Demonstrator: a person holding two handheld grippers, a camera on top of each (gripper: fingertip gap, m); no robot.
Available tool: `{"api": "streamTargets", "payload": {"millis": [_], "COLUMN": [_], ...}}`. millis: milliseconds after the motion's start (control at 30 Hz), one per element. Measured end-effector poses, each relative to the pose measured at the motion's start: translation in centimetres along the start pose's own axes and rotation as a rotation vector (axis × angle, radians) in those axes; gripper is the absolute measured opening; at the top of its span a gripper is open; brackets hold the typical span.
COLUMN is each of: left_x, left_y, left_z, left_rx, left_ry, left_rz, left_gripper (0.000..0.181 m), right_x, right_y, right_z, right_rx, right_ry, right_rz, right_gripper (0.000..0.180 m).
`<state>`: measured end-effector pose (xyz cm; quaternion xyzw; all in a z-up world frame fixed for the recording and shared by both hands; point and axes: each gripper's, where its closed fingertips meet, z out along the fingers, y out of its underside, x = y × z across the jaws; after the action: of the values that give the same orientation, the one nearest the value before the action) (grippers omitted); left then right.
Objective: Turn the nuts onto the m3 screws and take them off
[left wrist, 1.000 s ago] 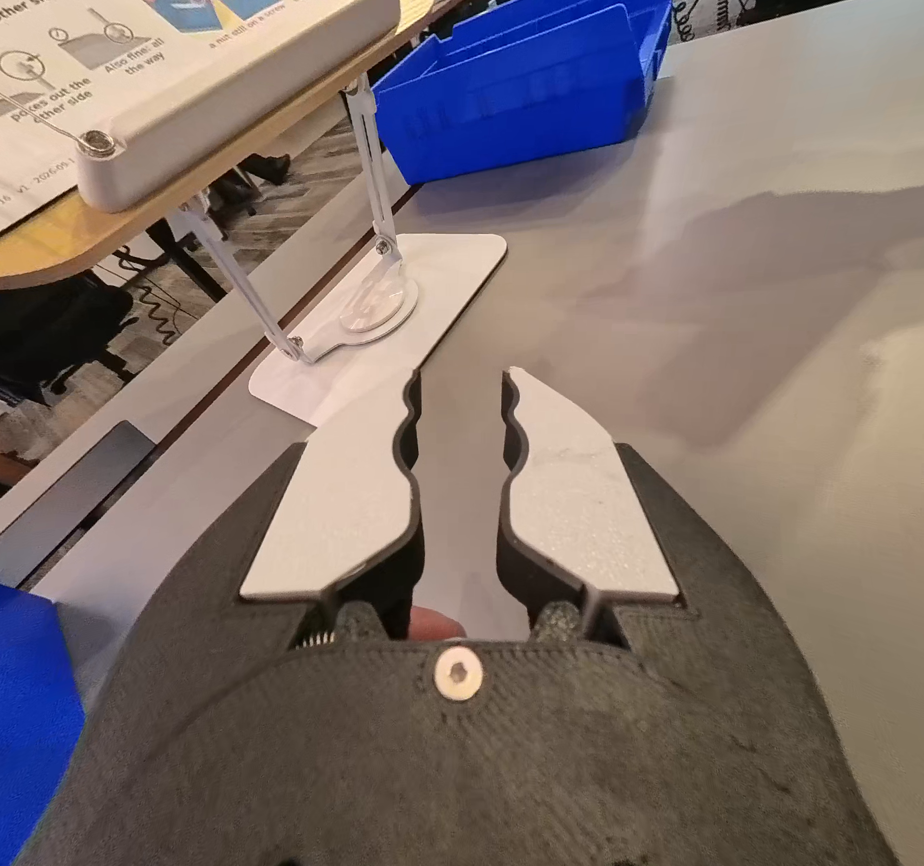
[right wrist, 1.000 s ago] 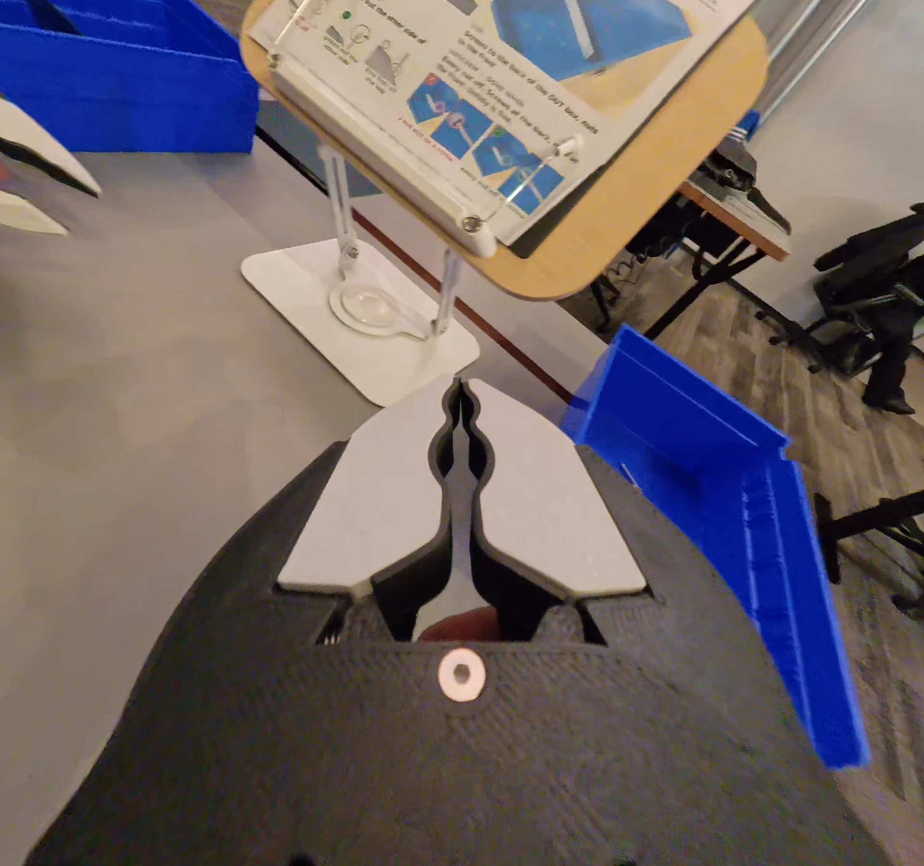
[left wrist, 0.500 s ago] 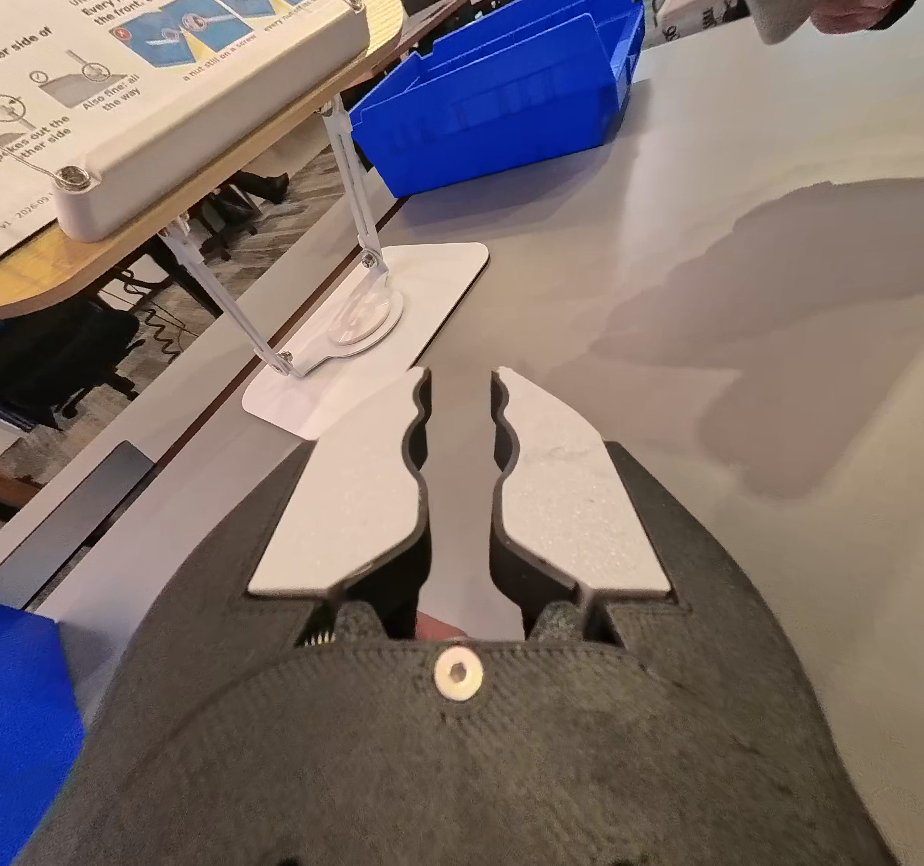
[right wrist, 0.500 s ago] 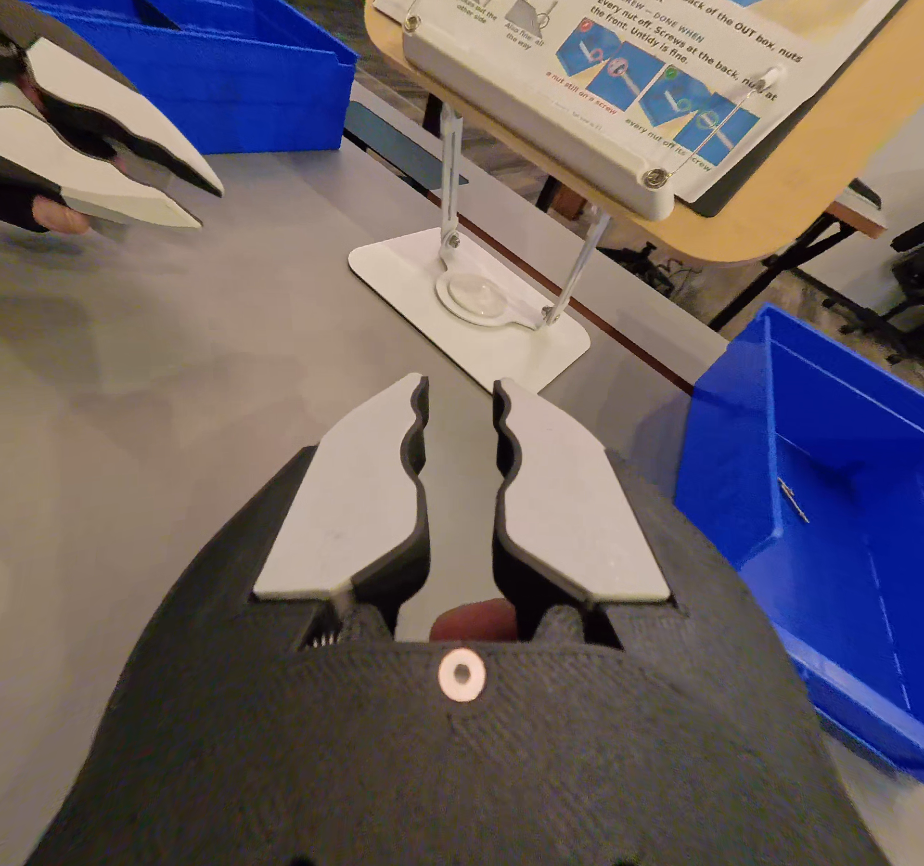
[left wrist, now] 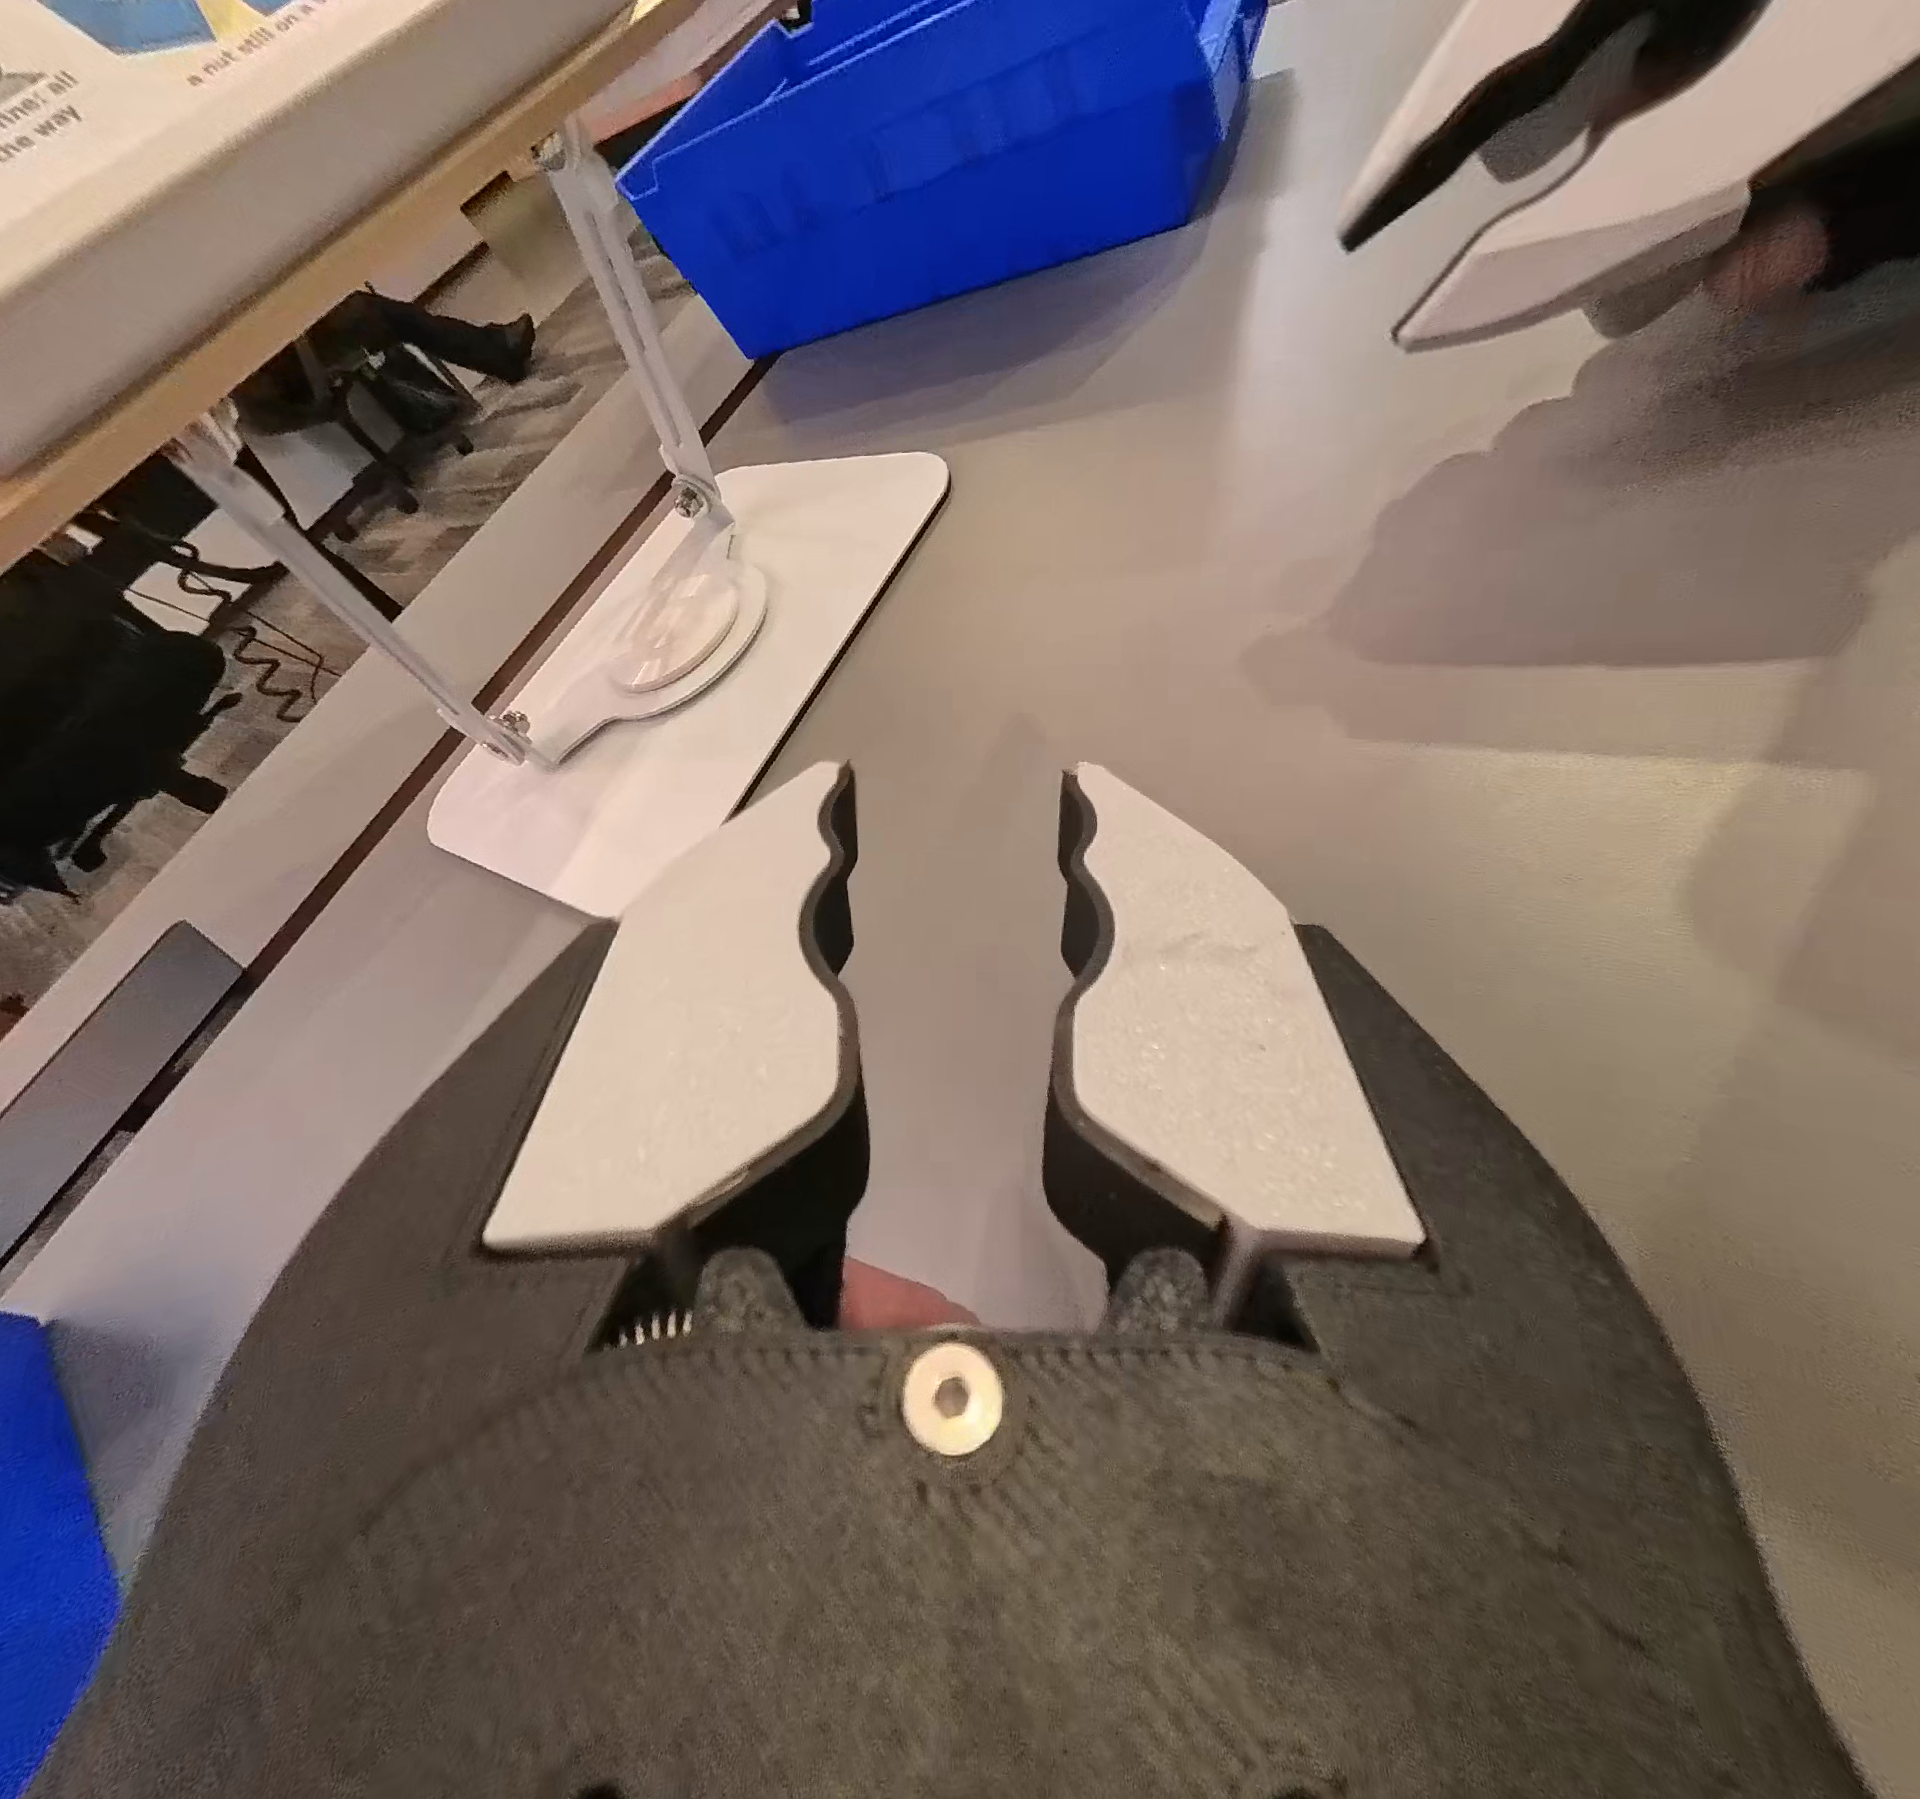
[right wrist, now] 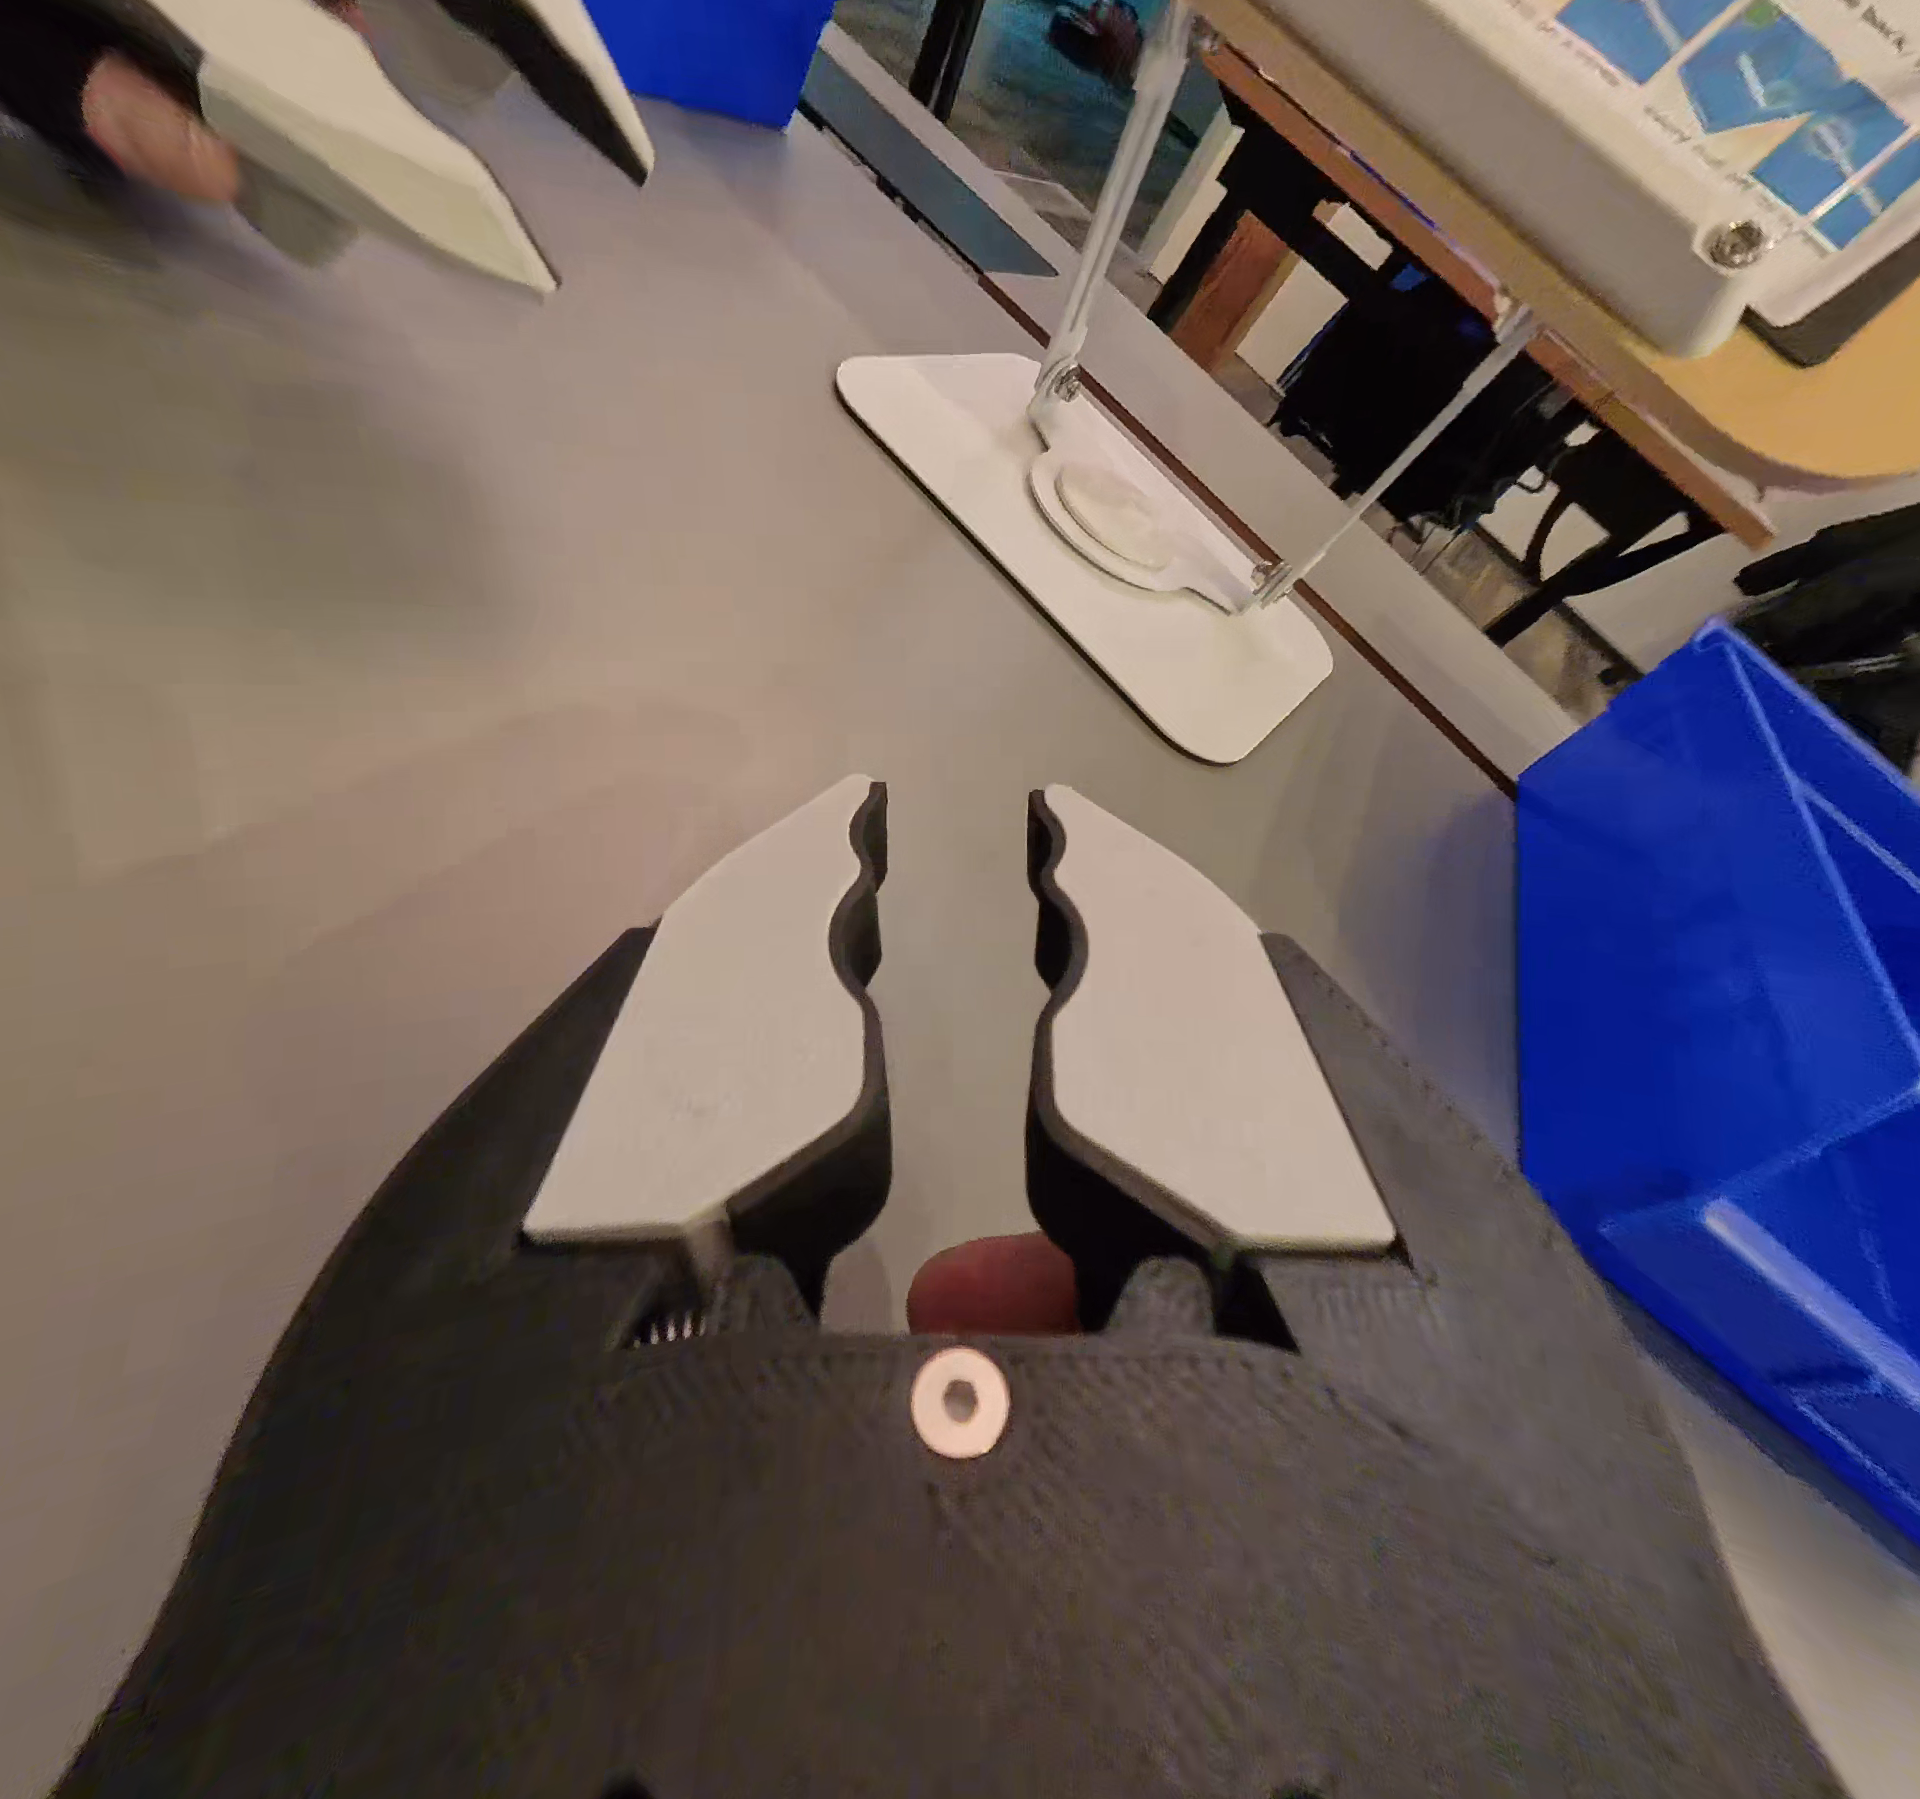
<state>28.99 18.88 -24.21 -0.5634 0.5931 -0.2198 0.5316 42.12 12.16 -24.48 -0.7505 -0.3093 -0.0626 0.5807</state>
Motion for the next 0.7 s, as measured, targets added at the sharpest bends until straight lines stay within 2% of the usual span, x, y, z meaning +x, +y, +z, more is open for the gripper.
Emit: {"api": "streamTargets", "payload": {"millis": [33, 333, 700], "left_x": [-0.1, -1.1, -1.9], "left_y": [0.1, 1.1, 2.2], "left_z": [0.0, -0.9, -3.9], "left_rx": [0.000, -0.030, -0.064], "left_ry": [-0.003, -0.064, -0.208], "left_rz": [-0.005, 0.012, 0.059], "left_gripper": [0.036, 0.035, 0.034], "right_x": [-0.1, 0.8, 2.8], "right_y": [0.1, 1.1, 1.2], "right_z": [0.1, 0.1, -0.9], "right_rx": [-0.011, -0.040, 0.002], "right_ry": [0.005, 0.033, 0.063], "right_rz": [-0.027, -0.040, 0.031], "right_gripper": [0.027, 0.031, 0.040]}}
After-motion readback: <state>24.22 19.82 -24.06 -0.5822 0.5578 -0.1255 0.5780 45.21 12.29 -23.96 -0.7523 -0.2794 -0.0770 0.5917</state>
